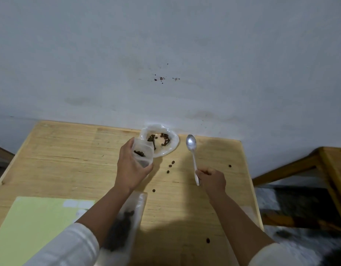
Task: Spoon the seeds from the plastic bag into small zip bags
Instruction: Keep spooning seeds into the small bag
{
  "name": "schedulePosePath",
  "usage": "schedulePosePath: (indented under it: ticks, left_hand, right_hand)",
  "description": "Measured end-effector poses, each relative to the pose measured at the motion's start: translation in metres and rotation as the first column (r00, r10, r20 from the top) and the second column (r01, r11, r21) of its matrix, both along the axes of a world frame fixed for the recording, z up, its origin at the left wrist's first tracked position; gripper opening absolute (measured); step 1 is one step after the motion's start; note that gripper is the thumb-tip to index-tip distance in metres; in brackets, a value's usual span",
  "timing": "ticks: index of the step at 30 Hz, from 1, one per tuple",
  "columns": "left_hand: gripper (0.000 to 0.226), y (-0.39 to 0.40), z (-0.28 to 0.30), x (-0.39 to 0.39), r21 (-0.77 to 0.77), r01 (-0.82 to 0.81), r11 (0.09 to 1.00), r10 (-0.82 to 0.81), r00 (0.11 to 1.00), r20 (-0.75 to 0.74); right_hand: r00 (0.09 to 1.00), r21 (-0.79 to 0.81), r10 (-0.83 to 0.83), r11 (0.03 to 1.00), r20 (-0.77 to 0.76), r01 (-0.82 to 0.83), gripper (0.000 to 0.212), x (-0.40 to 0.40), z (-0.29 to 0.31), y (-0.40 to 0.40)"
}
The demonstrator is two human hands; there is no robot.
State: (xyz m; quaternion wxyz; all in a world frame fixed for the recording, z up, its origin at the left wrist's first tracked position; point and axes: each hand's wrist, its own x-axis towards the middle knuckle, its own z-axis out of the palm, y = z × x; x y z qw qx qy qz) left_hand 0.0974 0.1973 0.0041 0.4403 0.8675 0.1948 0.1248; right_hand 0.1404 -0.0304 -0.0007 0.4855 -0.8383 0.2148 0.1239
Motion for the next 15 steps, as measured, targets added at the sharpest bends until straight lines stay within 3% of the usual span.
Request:
schedulePosePath:
  ticks: [6,15]
  left_hand:
    - [0.095,-0.004,0.001,0.000,0.024,-0.006,1.000,0.007,1.000,-0.016]
    - [0.097,-0.007,0.006,0.002,0.012,-0.003,1.000,0.004,0.999,-0.043]
  right_hand:
    - [0.997,-0.078,-0.048,0.996,-0.066,0.043,0.016,0.014,-0.017,0.001]
    - [1.000,-0.190,0.010,0.982,-0.007,-0.011,0.016,0.019,-0.021,0.005]
